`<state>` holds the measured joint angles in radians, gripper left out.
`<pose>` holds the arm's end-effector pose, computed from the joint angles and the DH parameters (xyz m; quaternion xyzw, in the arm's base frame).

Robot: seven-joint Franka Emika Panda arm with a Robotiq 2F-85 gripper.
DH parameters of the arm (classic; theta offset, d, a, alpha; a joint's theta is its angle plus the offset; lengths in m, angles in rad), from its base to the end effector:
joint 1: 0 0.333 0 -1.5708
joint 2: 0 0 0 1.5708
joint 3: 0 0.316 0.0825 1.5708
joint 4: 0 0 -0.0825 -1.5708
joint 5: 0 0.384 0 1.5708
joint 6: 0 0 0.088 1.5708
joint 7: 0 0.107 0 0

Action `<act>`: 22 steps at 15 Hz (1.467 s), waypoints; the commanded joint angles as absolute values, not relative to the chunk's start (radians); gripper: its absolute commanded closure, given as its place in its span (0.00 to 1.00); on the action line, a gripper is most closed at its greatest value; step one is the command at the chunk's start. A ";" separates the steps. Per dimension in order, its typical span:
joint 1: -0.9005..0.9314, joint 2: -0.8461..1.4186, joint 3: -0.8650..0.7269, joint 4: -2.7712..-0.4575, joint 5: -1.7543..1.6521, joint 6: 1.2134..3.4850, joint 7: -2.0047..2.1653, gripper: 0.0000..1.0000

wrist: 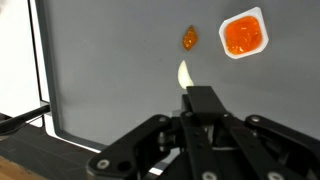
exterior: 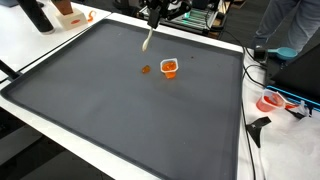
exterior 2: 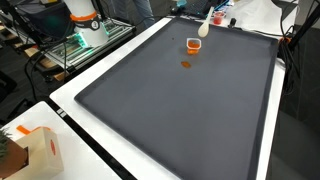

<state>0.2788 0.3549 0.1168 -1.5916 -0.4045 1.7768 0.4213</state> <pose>0.6119 0.2095 0.4226 0.9807 0.0429 -0.0062 0.1905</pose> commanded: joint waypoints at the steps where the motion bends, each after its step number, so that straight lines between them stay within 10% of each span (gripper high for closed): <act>1: 0.245 0.289 0.119 -1.671 -0.314 1.831 0.354 0.97; 22: 0.214 0.250 0.114 -1.733 -0.246 1.900 0.287 0.88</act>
<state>0.2124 0.2498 0.1157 -1.7359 -0.2470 1.9024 0.2867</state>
